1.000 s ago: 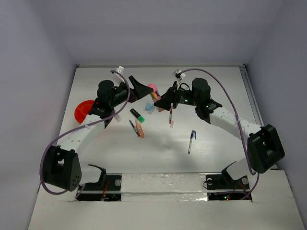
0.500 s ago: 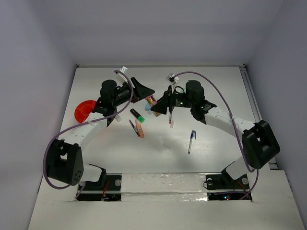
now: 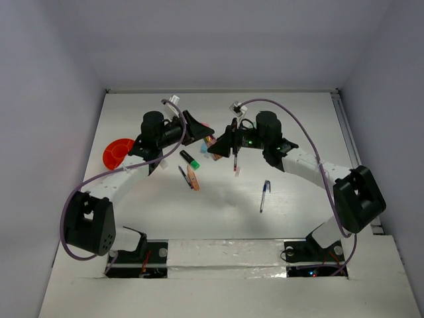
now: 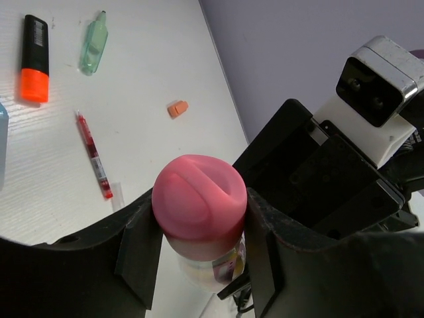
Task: Sort the stationery into containers
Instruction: Place the stationery in the storage box.
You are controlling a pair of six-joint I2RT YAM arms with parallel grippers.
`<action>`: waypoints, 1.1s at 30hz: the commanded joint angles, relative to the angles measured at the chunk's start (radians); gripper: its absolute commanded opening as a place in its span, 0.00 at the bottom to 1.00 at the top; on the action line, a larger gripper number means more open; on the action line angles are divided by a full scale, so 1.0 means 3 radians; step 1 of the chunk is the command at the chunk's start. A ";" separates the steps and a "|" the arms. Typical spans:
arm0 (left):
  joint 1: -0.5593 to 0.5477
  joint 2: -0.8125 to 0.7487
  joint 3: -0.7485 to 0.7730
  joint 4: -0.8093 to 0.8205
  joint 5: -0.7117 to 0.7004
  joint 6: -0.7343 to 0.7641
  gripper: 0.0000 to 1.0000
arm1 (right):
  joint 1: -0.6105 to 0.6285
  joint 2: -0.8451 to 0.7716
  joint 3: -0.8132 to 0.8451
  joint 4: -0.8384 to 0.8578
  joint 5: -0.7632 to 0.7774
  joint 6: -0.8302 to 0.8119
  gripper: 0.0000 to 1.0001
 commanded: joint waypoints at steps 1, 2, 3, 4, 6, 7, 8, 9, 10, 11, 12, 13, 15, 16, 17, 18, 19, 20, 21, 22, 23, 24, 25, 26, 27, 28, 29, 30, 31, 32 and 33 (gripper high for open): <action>-0.0007 -0.0041 0.0067 0.0106 0.0040 0.0067 0.17 | 0.0028 -0.0009 0.0155 0.0280 0.0020 0.0039 0.16; -0.0007 -0.0066 0.0077 0.0096 0.0020 0.0072 0.01 | 0.0028 -0.0024 0.0134 0.0275 0.0030 0.0039 0.21; -0.0007 -0.0081 0.0083 0.0076 -0.0021 0.0072 0.00 | 0.0028 -0.0045 0.0119 0.0260 0.0061 0.0029 0.25; -0.0007 -0.0102 0.0098 -0.0021 -0.0138 0.0138 0.00 | 0.0028 -0.0090 0.0093 0.0235 0.0091 0.0009 0.36; 0.0024 -0.0168 0.0220 -0.0225 -0.0312 0.0286 0.00 | 0.0028 -0.0157 0.0068 0.0107 0.0168 -0.0032 0.49; 0.0024 -0.0194 0.0287 -0.0515 -0.0601 0.0494 0.00 | 0.0028 -0.0203 0.0037 0.0066 0.0209 -0.0047 0.56; 0.0024 -0.0265 0.0419 -0.0664 -0.0746 0.0592 0.00 | 0.0028 -0.0320 -0.0039 -0.0031 0.0265 -0.0068 0.70; 0.0105 -0.0306 0.0471 -0.0899 -0.0904 0.0684 0.00 | 0.0028 -0.0387 -0.0085 -0.0082 0.0382 -0.0093 0.76; 0.0141 -0.0352 0.0532 -0.1012 -0.1230 0.0847 0.00 | 0.0028 -0.0453 -0.0142 -0.0148 0.0459 -0.0119 0.83; 0.0182 -0.0449 0.0649 -0.1140 -0.1405 0.0915 0.00 | 0.0028 -0.0611 -0.0259 -0.0281 0.0541 -0.0139 0.85; 0.0228 -0.0505 0.0691 -0.1313 -0.1726 0.0966 0.00 | 0.0028 -0.0698 -0.0326 -0.0363 0.0749 -0.0165 0.88; 0.0335 -0.0562 0.0727 -0.1356 -0.1906 0.1027 0.00 | 0.0028 -0.0785 -0.0397 -0.0430 0.0868 -0.0180 0.88; 0.0468 -0.0710 0.0768 -0.1504 -0.2229 0.1125 0.00 | 0.0028 -0.1081 -0.0647 -0.0563 0.1250 -0.0160 0.88; 0.0545 -0.0756 0.0758 -0.1560 -0.2468 0.1150 0.00 | 0.0028 -0.1179 -0.0734 -0.0563 0.1384 -0.0135 0.88; 0.0682 -0.0797 0.0732 -0.1596 -0.2587 0.1176 0.00 | 0.0028 -0.1266 -0.0811 -0.0563 0.1497 -0.0104 0.88; 0.0754 -0.0858 0.0722 -0.1662 -0.2775 0.1191 0.00 | 0.0028 -0.1414 -0.0923 -0.0558 0.1650 -0.0053 0.88; 0.0811 -0.0889 0.0707 -0.1688 -0.2889 0.1222 0.00 | 0.0028 -0.1481 -0.0960 -0.0558 0.1717 -0.0032 0.88; 0.0847 -0.0925 0.0696 -0.1714 -0.3021 0.1253 0.00 | 0.0028 -0.1542 -0.0996 -0.0553 0.1763 -0.0002 0.88; 0.0888 -0.1001 0.0656 -0.1729 -0.3190 0.1339 0.00 | 0.0028 -0.1594 -0.1026 -0.0528 0.1829 0.0059 0.88; 0.0888 -0.1032 0.0630 -0.1740 -0.3520 0.1380 0.00 | 0.0028 -0.1685 -0.1077 -0.0507 0.1861 0.0085 0.87; 0.0934 -0.1093 0.0579 -0.1755 -0.3640 0.1406 0.00 | 0.0028 -0.1717 -0.1103 -0.0477 0.1881 0.0111 0.87; 0.1015 -0.1119 0.0553 -0.1750 -0.3727 0.1462 0.00 | 0.0028 -0.1747 -0.1119 -0.0461 0.1917 0.0157 0.87; 0.1056 -0.1135 0.0528 -0.1725 -0.3819 0.1468 0.00 | 0.0028 -0.1783 -0.1164 -0.0446 0.1937 0.0172 0.87; 0.1118 -0.1155 0.0492 -0.1719 -0.3820 0.1468 0.00 | 0.0028 -0.1793 -0.1190 -0.0380 0.1943 0.0193 0.87; 0.1199 -0.1155 0.0472 -0.1674 -0.3831 0.1473 0.00 | 0.0028 -0.1794 -0.1211 -0.0349 0.1943 0.0208 0.87; 0.1200 -0.1145 0.0461 -0.1653 -0.3876 0.1529 0.00 | 0.0028 -0.1783 -0.1216 -0.0338 0.1938 0.0213 0.87; 0.1200 -0.1125 0.0446 -0.1632 -0.3942 0.1559 0.00 | 0.0028 -0.1758 -0.1211 -0.0343 0.1922 0.0218 0.87; 0.1235 -0.1074 0.0441 -0.1612 -0.4085 0.1600 0.00 | 0.0028 -0.1753 -0.1206 -0.0349 0.1902 0.0223 0.87; 0.1236 -0.1048 0.0425 -0.1592 -0.4157 0.1641 0.00 | 0.0028 -0.1753 -0.1206 -0.0354 0.1902 0.0229 0.87; 0.1236 -0.1028 0.0354 -0.1546 -0.4214 0.1723 0.00 | 0.0028 -0.1753 -0.1216 -0.0344 0.1907 0.0234 0.87; 0.1236 -0.1028 0.0303 -0.1490 -0.4260 0.1759 0.00 | 0.0028 -0.1768 -0.1231 -0.0338 0.1917 0.0229 0.87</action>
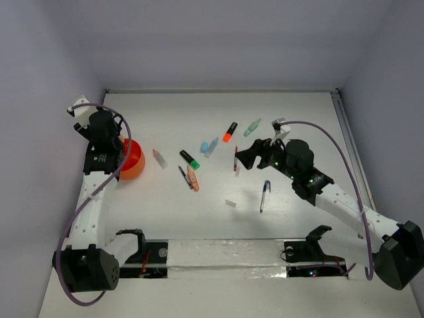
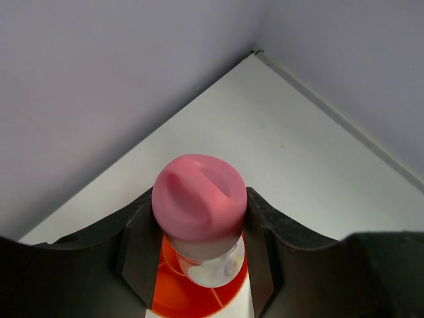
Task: Sort the stationery into containers
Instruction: Place the stationery in the storage box.
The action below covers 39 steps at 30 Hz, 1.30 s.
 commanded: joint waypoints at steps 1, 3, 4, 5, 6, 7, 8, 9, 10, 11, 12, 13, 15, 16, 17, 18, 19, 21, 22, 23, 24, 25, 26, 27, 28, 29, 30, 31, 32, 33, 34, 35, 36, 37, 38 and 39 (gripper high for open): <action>0.0038 0.0014 -0.0152 0.0347 -0.0420 0.0256 0.00 | 0.0008 -0.0045 -0.0016 0.0192 0.0100 0.0040 0.87; 0.0079 0.0019 -0.0291 0.0494 -0.0431 0.0312 0.00 | 0.0008 -0.0045 -0.0011 0.0187 0.0100 0.0046 0.87; 0.0079 0.0014 -0.0331 0.0536 -0.0425 0.0323 0.00 | 0.0008 -0.0045 -0.0016 0.0187 0.0100 0.0040 0.87; 0.0079 0.0019 -0.0367 0.0593 -0.0410 0.0343 0.00 | 0.0008 -0.0045 -0.0016 0.0182 0.0095 0.0040 0.87; 0.0079 0.0029 -0.0408 0.0634 -0.0405 0.0384 0.00 | 0.0008 -0.0045 -0.0021 0.0187 0.0090 0.0045 0.87; 0.0079 0.0050 -0.0409 0.0685 -0.0390 0.0394 0.00 | 0.0008 -0.0045 -0.0016 0.0192 0.0075 0.0051 0.87; 0.0079 0.0085 -0.0404 0.0710 -0.0369 0.0405 0.00 | 0.0008 -0.0040 -0.0016 0.0202 0.0064 0.0051 0.87; 0.0079 0.0106 -0.0393 0.0731 -0.0354 0.0425 0.00 | 0.0008 -0.0035 -0.0021 0.0202 0.0059 0.0051 0.87; 0.0079 0.0126 -0.0388 0.0772 -0.0334 0.0425 0.00 | 0.0008 -0.0025 -0.0016 0.0202 0.0049 0.0051 0.87; 0.0079 0.0162 -0.0398 0.0807 -0.0308 0.0440 0.00 | 0.0008 -0.0025 -0.0021 0.0202 0.0049 0.0056 0.87; 0.0079 0.0177 -0.0408 0.0853 -0.0272 0.0466 0.00 | 0.0008 -0.0025 -0.0021 0.0207 0.0049 0.0051 0.87; 0.0079 0.0203 -0.0409 0.0894 -0.0226 0.0471 0.00 | 0.0008 -0.0025 -0.0021 0.0207 0.0044 0.0051 0.87; 0.0079 0.0264 -0.0414 0.0930 -0.0170 0.0466 0.00 | 0.0008 -0.0025 -0.0026 0.0202 0.0049 0.0051 0.87; 0.0079 0.0285 -0.0419 0.0966 -0.0119 0.0466 0.00 | 0.0008 -0.0025 -0.0031 0.0207 0.0049 0.0046 0.87; 0.0079 0.0305 -0.0434 0.0982 -0.0108 0.0471 0.00 | 0.0008 -0.0014 -0.0031 0.0212 0.0049 0.0046 0.87; 0.0079 0.0346 -0.0439 0.1002 -0.0083 0.0476 0.00 | 0.0008 -0.0009 -0.0026 0.0207 0.0044 0.0046 0.87; 0.0079 0.0372 -0.0444 0.1002 -0.0083 0.0476 0.00 | 0.0008 -0.0004 -0.0031 0.0217 0.0044 0.0046 0.87; 0.0079 0.0418 -0.0460 0.1007 -0.0062 0.0476 0.00 | 0.0008 0.0011 -0.0026 0.0212 0.0049 0.0046 0.87; 0.0079 0.0423 -0.0470 0.1012 -0.0027 0.0481 0.00 | 0.0008 0.0021 -0.0026 0.0217 0.0049 0.0046 0.87; 0.0079 0.0428 -0.0470 0.1017 -0.0016 0.0481 0.00 | 0.0008 0.0032 -0.0026 0.0223 0.0049 0.0046 0.87; 0.0079 0.0433 -0.0475 0.1012 -0.0016 0.0486 0.00 | 0.0008 0.0037 -0.0026 0.0223 0.0049 0.0046 0.87; 0.0079 0.0433 -0.0485 0.1022 -0.0021 0.0492 0.00 | 0.0008 0.0057 -0.0016 0.0223 0.0039 0.0046 0.87; 0.0079 0.0443 -0.0490 0.1018 -0.0037 0.0502 0.00 | 0.0008 0.0062 -0.0021 0.0223 0.0039 0.0046 0.87; 0.0079 0.0454 -0.0501 0.1017 -0.0052 0.0527 0.00 | 0.0008 0.0067 -0.0016 0.0223 0.0039 0.0046 0.87; 0.0079 0.0459 -0.0511 0.1012 -0.0082 0.0548 0.00 | 0.0008 0.0072 -0.0021 0.0223 0.0049 0.0046 0.87; 0.0079 0.0474 -0.0526 0.1007 -0.0088 0.0563 0.00 | 0.0008 0.0073 -0.0016 0.0228 0.0054 0.0046 0.87; 0.0079 0.0484 -0.0531 0.1002 -0.0088 0.0578 0.00 | 0.0008 0.0073 -0.0016 0.0228 0.0064 0.0046 0.87; 0.0079 0.0500 -0.0536 0.1002 -0.0088 0.0578 0.00 | 0.0008 0.0067 -0.0026 0.0228 0.0064 0.0046 0.87; 0.0079 0.0500 -0.0541 0.0997 -0.0088 0.0578 0.00 | 0.0008 0.0067 -0.0026 0.0228 0.0069 0.0046 0.87; 0.0079 0.0515 -0.0542 0.0992 -0.0088 0.0578 0.00 | 0.0008 0.0072 -0.0026 0.0228 0.0069 0.0046 0.87; 0.0079 0.0525 -0.0542 0.0982 -0.0083 0.0568 0.00 | 0.0008 0.0073 -0.0026 0.0228 0.0074 0.0046 0.87; 0.0079 0.0520 -0.0542 0.0982 -0.0078 0.0568 0.00 | 0.0008 0.0067 -0.0026 0.0228 0.0074 0.0046 0.87; 0.0079 0.0525 -0.0547 0.0977 -0.0073 0.0563 0.00 | 0.0008 0.0067 -0.0026 0.0218 0.0074 0.0046 0.87; 0.0079 0.0525 -0.0552 0.0966 -0.0073 0.0563 0.00 | 0.0008 0.0062 -0.0026 0.0217 0.0085 0.0046 0.87; 0.0049 0.0525 -0.0552 0.0961 -0.0073 0.0568 0.00 | 0.0008 0.0062 -0.0026 0.0223 0.0085 0.0046 0.87; 0.0048 0.0525 -0.0557 0.0961 -0.0067 0.0573 0.00 | 0.0008 0.0062 -0.0026 0.0218 0.0085 0.0040 0.87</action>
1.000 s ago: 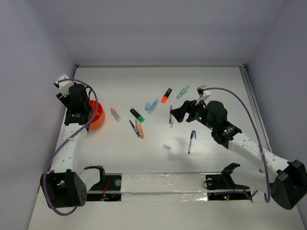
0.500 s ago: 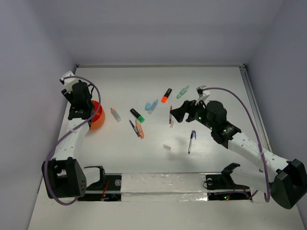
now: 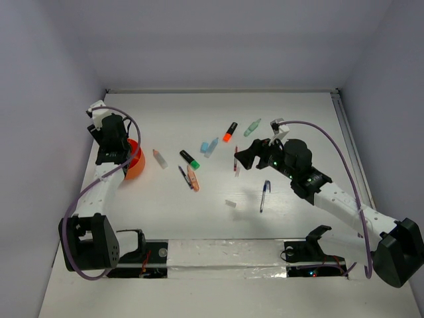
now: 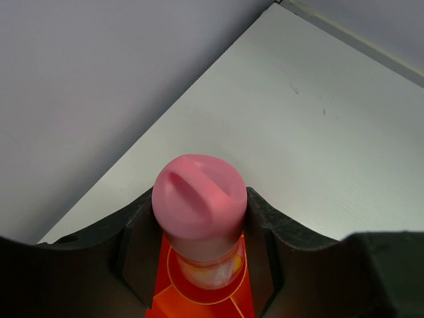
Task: Sort the stationery into containers
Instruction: Place the stationery in the storage box.
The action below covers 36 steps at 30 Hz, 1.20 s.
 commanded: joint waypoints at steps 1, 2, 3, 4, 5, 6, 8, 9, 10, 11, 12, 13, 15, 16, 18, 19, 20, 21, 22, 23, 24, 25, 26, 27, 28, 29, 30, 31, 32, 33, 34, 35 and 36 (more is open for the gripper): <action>-0.0009 -0.0025 -0.0015 0.0168 -0.0010 0.0037 0.00 | 0.0008 -0.0011 -0.0026 0.0204 0.0058 0.0019 0.87; -0.0009 -0.0020 -0.0015 0.0158 -0.0010 0.0032 0.00 | 0.0008 -0.0011 -0.0026 0.0193 0.0063 0.0014 0.87; -0.0009 -0.0015 -0.0010 0.0163 -0.0005 0.0022 0.00 | 0.0008 -0.0001 -0.0016 0.0193 0.0063 0.0014 0.87; -0.0009 -0.0010 -0.0010 0.0168 0.0005 0.0011 0.01 | 0.0008 0.0004 -0.0016 0.0183 0.0063 0.0004 0.87; -0.0009 -0.0005 -0.0010 0.0158 0.0025 0.0011 0.07 | 0.0008 0.0014 -0.0011 0.0168 0.0068 0.0003 0.88; -0.0009 0.0005 0.0005 0.0152 0.0036 0.0001 0.11 | 0.0008 0.0014 -0.0011 0.0158 0.0073 -0.0002 0.88; -0.0009 0.0005 0.0015 0.0127 0.0072 -0.0004 0.28 | 0.0008 0.0009 0.0000 0.0152 0.0099 -0.0017 0.88; -0.0009 -0.0010 0.0026 0.0117 0.0072 0.0001 0.33 | 0.0008 0.0004 -0.0005 0.0137 0.0109 -0.0017 0.88; -0.0009 -0.0020 0.0026 0.0112 0.0092 -0.0004 0.39 | 0.0008 0.0009 0.0000 0.0137 0.0124 -0.0022 0.88; -0.0009 -0.0025 0.0031 0.0111 0.0097 -0.0004 0.46 | 0.0008 0.0014 0.0005 0.0127 0.0125 -0.0027 0.88; -0.0009 -0.0046 0.0031 0.0101 0.0107 0.0001 0.50 | 0.0008 0.0024 0.0005 0.0127 0.0125 -0.0027 0.88; -0.0009 -0.0051 0.0036 0.0096 0.0113 0.0001 0.55 | 0.0008 0.0034 0.0010 0.0122 0.0125 -0.0032 0.88; -0.0009 -0.0071 0.0066 0.0071 0.0128 -0.0004 0.65 | 0.0008 0.0065 0.0025 0.0106 0.0119 -0.0032 0.88; -0.0009 -0.0081 0.0072 0.0055 0.0158 -0.0019 0.67 | 0.0008 0.0075 0.0030 0.0101 0.0124 -0.0037 0.88; -0.0009 -0.0143 0.0092 0.0055 0.0209 -0.0019 0.74 | 0.0008 0.0086 0.0030 0.0106 0.0130 -0.0037 0.88; -0.0009 -0.0163 0.0097 0.0060 0.0250 -0.0025 0.77 | 0.0008 0.0091 0.0030 0.0101 0.0130 -0.0048 0.88; -0.0009 -0.0184 0.0102 0.0050 0.0271 -0.0035 0.81 | 0.0008 0.0096 0.0035 0.0101 0.0140 -0.0053 0.88; -0.0009 -0.0224 0.0148 0.0040 0.0296 -0.0050 0.83 | 0.0008 0.0116 0.0041 0.0091 0.0145 -0.0058 0.88; -0.0009 -0.0255 0.0179 -0.0016 0.0383 -0.0070 0.83 | 0.0008 0.0127 0.0046 0.0096 0.0145 -0.0078 0.88; -0.0009 -0.0286 0.0209 -0.0037 0.0444 -0.0101 0.83 | 0.0008 0.0137 0.0041 0.0096 0.0125 -0.0088 0.85; -0.0009 -0.0382 0.0255 -0.0047 0.0531 -0.0167 0.83 | 0.0008 0.0152 0.0046 0.0096 0.0114 -0.0104 0.84; -0.0009 -0.0444 0.0281 -0.0077 0.0729 -0.0193 0.83 | 0.0008 0.0198 0.0076 0.0086 0.0094 -0.0139 0.81; -0.0039 -0.0500 0.0307 -0.0108 0.0838 -0.0229 0.82 | 0.0008 0.0229 0.0097 0.0071 0.0084 -0.0170 0.59; -0.0040 -0.0617 0.0347 -0.0139 0.0960 -0.0325 0.82 | 0.0008 0.0269 0.0122 0.0010 0.0053 -0.0191 0.50; -0.0040 -0.0689 0.0358 -0.0169 0.1245 -0.0357 0.81 | 0.0008 0.0366 0.0188 -0.0016 0.0028 -0.0226 0.45; -0.0040 -0.0751 0.0363 -0.0175 0.1400 -0.0387 0.80 | 0.0008 0.0423 0.0229 -0.0047 -0.0044 -0.0242 0.35; -0.0040 -0.0878 0.0353 -0.0180 0.1563 -0.0423 0.77 | 0.0008 0.0484 0.0270 -0.0118 -0.0075 -0.0262 0.30; -0.0040 -0.0940 0.0348 -0.0210 0.1858 -0.0434 0.77 | 0.0008 0.0616 0.0382 -0.0159 -0.0151 -0.0293 0.27; -0.0040 -0.1001 0.0338 -0.0236 0.2008 -0.0439 0.77 | 0.0008 0.0693 0.0444 -0.0210 -0.0187 -0.0303 0.26; -0.0040 -0.1118 0.0297 -0.0262 0.2131 -0.0444 0.76 | 0.0044 0.0780 0.0515 -0.0307 -0.0218 -0.0319 0.26; -0.0040 -0.1180 0.0261 -0.0302 0.2325 -0.0454 0.76 | 0.0080 0.0867 0.0597 -0.0348 -0.0243 -0.0359 0.26; -0.0040 -0.1242 0.0226 -0.0328 0.2413 -0.0464 0.75 | 0.0121 0.1076 0.0785 -0.0409 -0.0234 -0.0390 0.26; -0.0040 -0.1374 0.0129 -0.0364 0.2576 -0.0490 0.75 | 0.0212 0.1194 0.0904 -0.0552 -0.0193 -0.0446 0.27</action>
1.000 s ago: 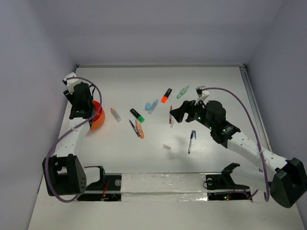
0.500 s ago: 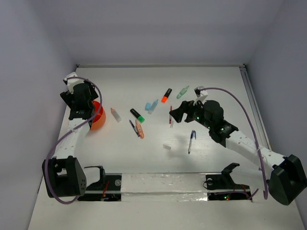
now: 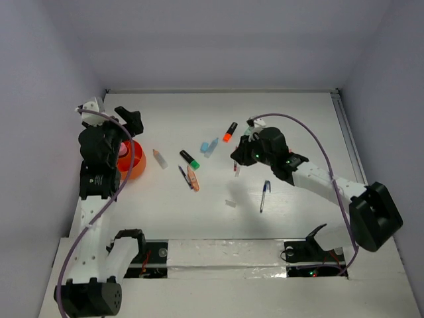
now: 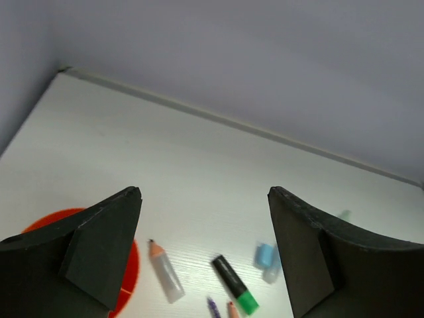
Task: Sort the stationery into containers
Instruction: Pick up the pen from the center of the board.
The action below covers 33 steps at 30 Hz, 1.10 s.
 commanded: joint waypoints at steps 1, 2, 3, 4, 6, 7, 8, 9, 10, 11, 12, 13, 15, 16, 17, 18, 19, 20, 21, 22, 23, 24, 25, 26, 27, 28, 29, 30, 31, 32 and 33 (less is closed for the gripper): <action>-0.0013 -0.0289 -0.0139 -0.0086 0.0800 -0.0112 0.74 | 0.0232 0.0397 0.0561 -0.0296 -0.0076 -0.0234 0.27; -0.0013 -0.0366 -0.0205 -0.0081 0.0882 -0.0163 0.73 | 0.0288 0.0535 0.0699 -0.0357 -0.0010 -0.0265 0.29; -0.0013 -0.0513 -0.0348 -0.0080 0.0959 -0.0189 0.73 | 0.0334 0.0825 0.0994 -0.0556 0.0026 -0.0280 0.30; -0.0013 -0.0591 -0.0410 -0.0075 0.1107 -0.0204 0.73 | 0.0400 0.0980 0.1143 -0.0618 0.0047 -0.0316 0.31; -0.0013 -0.0764 -0.0502 -0.0091 0.1184 -0.0235 0.73 | 0.0442 0.1277 0.1430 -0.0772 0.0119 -0.0352 0.36; -0.0069 -0.0811 -0.0578 -0.0065 0.1215 -0.0280 0.74 | 0.0472 0.1541 0.1689 -0.0803 0.0144 -0.0372 0.38; -0.0211 -0.0837 -0.0609 -0.0020 0.1241 -0.0362 0.79 | 0.0473 0.1666 0.1824 -0.0874 0.0185 -0.0383 0.45; -0.0288 -0.0862 -0.0645 0.0037 0.1281 -0.0393 0.81 | 0.0508 0.1788 0.1962 -0.0925 0.0226 -0.0398 0.49; -0.0355 -0.0867 -0.0651 0.0194 0.1398 -0.0424 0.83 | 0.0539 0.2038 0.2272 -0.0986 0.0277 -0.0464 0.54; -0.0477 -0.0867 -0.0646 0.0256 0.1455 -0.0439 0.88 | 0.0570 0.2162 0.2437 -0.1139 0.0363 -0.0520 0.62; -0.0539 -0.0862 -0.0615 0.0282 0.1476 -0.0429 0.90 | 0.0620 0.2289 0.2616 -0.1237 0.0415 -0.0561 0.65; -0.0600 -0.0857 -0.0519 0.0283 0.1456 -0.0358 0.92 | 0.0621 0.2544 0.2957 -0.1313 0.0461 -0.0627 0.66; -0.0763 -0.0862 -0.0386 0.0283 0.1430 -0.0261 0.98 | 0.0651 0.2780 0.3276 -0.1528 0.0553 -0.0669 0.67; -0.0820 -0.0867 -0.0349 0.0283 0.1400 -0.0139 0.99 | 0.0652 0.2888 0.3419 -0.1590 0.0589 -0.0684 0.68; -0.0871 -0.0883 -0.0334 0.0288 0.1379 -0.0082 0.99 | 0.0652 0.3112 0.3719 -0.1656 0.0706 -0.0720 0.68; -0.0958 -0.0908 -0.0313 0.0298 0.1354 -0.0036 0.99 | 0.0652 0.3230 0.3889 -0.1834 0.0732 -0.0740 0.68; -0.0994 -0.0924 -0.0318 0.0303 0.1313 0.0025 0.99 | 0.0652 0.3338 0.4048 -0.1922 0.0732 -0.0771 0.68; -0.1030 -0.0944 -0.0328 0.0308 0.1292 0.0051 0.99 | 0.0652 0.3521 0.4323 -0.2009 0.0742 -0.0807 0.68; -0.1030 -0.0985 -0.0384 0.0318 0.1267 0.0072 0.99 | 0.0652 0.3589 0.4422 -0.2126 0.0743 -0.0832 0.68; -0.1071 -0.0995 -0.0410 0.0313 0.1231 0.0077 0.99 | 0.0682 0.3645 0.4499 -0.2158 0.0748 -0.0868 0.68; -0.1107 -0.1000 -0.0405 0.0258 0.1140 0.0097 0.99 | 0.0682 0.3686 0.4560 -0.2188 0.0753 -0.0909 0.67; -0.1137 -0.1005 -0.0385 0.0211 0.1083 0.0123 0.99 | 0.0718 0.3752 0.4652 -0.2229 0.0748 -0.0924 0.67; -0.1168 -0.1011 -0.0390 0.0181 0.1027 0.0133 0.99 | 0.0718 0.3778 0.4683 -0.2230 0.0717 -0.0950 0.67; -0.1168 -0.1021 -0.0390 0.0175 0.1011 0.0138 0.99 | 0.0759 0.3794 0.4704 -0.2230 0.0702 -0.0955 0.67; -0.1199 -0.1021 -0.0380 0.0175 0.1001 0.0138 0.99 | 0.0759 0.3845 0.4770 -0.2235 0.0692 -0.0965 0.67; -0.1199 -0.1016 -0.0380 0.0180 0.1006 0.0138 0.99 | 0.0759 0.3886 0.4826 -0.2255 0.0697 -0.0976 0.66; -0.1229 -0.1016 -0.0380 0.0185 0.1006 0.0138 0.99 | 0.0800 0.3926 0.4892 -0.2291 0.0717 -0.0991 0.66; -0.1230 -0.1021 -0.0375 0.0180 0.1011 0.0143 0.99 | 0.0800 0.3967 0.4949 -0.2362 0.0732 -0.1001 0.65; -0.1230 -0.1021 -0.0375 0.0170 0.1001 0.0149 0.99 | 0.0830 0.4023 0.5010 -0.2378 0.0753 -0.1011 0.65; -0.1260 -0.1026 -0.0375 0.0165 0.0991 0.0149 0.99 | 0.0831 0.4039 0.5016 -0.2393 0.0753 -0.1012 0.65; -0.1260 -0.1041 -0.0380 0.0160 0.0985 0.0159 0.99 | 0.0831 0.4044 0.5016 -0.2383 0.0738 -0.1006 0.64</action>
